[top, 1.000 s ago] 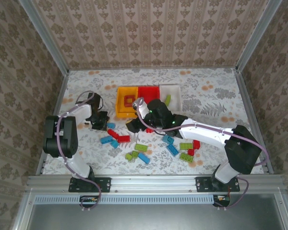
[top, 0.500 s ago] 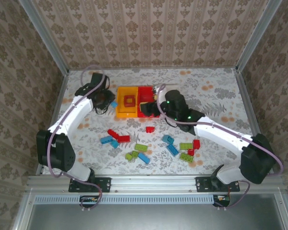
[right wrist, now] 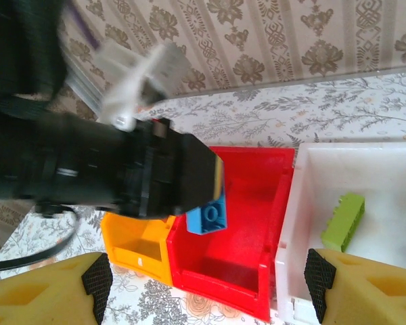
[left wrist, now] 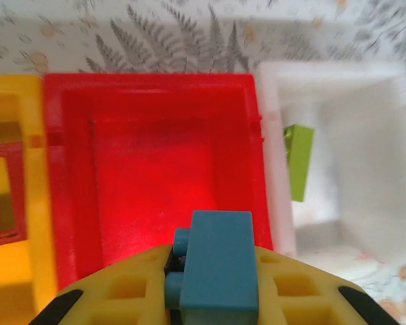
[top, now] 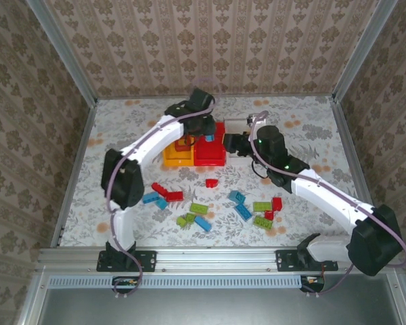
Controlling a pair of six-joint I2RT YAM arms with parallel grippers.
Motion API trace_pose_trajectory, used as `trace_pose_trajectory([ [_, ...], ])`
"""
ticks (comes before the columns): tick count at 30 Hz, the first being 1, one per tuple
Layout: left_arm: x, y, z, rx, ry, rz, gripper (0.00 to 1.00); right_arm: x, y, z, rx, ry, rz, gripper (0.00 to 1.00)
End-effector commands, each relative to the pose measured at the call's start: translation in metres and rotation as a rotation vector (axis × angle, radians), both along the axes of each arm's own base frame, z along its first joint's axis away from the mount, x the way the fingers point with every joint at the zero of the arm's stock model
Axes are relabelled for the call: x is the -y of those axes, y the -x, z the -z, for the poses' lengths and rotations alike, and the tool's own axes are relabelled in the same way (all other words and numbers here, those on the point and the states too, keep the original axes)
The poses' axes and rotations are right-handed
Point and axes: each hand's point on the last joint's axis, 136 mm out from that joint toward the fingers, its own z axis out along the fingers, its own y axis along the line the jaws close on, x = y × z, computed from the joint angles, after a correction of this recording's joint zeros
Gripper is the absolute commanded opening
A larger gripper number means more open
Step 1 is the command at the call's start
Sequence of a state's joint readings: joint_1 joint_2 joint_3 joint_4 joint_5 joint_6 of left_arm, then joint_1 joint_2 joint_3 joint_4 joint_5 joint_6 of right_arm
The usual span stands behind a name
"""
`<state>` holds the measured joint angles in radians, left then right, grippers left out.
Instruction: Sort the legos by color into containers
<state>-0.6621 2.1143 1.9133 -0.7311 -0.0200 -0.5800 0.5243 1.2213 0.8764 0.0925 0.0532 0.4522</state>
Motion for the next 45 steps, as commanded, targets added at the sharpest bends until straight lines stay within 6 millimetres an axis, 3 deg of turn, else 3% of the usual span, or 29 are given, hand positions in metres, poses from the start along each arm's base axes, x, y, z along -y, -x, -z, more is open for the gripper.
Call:
trace_pose_trajectory([
  [1,-0.004,0.003,0.012,-0.029,-0.076,0.049,0.19,0.015,0.007,0.002,-0.015,-0.016,0.049,0.78],
  [6,0.01,0.007,0.037,-0.081,-0.085,0.083,0.21,0.023,0.013,0.005,-0.023,-0.012,0.06,0.78],
  [13,0.01,0.016,0.06,-0.143,-0.098,0.07,0.24,0.03,0.016,0.016,-0.053,0.0,0.076,0.79],
  [28,0.009,0.026,0.058,-0.18,-0.084,0.076,0.4,0.041,0.025,0.023,-0.11,0.025,0.115,0.79],
  [32,0.005,0.023,0.04,-0.15,-0.071,0.061,0.41,0.046,0.029,0.021,-0.118,0.047,0.121,0.79],
  [37,0.0,0.022,-0.003,-0.068,-0.035,0.045,0.48,0.064,0.043,0.03,-0.259,0.092,0.202,0.75],
  [41,-0.003,0.034,-0.036,0.007,0.014,0.089,0.52,0.076,0.068,0.053,-0.479,0.077,0.288,0.69],
  [45,-0.006,0.059,-0.063,0.079,0.083,0.172,0.55,0.08,0.088,0.073,-0.637,0.056,0.352,0.68],
])
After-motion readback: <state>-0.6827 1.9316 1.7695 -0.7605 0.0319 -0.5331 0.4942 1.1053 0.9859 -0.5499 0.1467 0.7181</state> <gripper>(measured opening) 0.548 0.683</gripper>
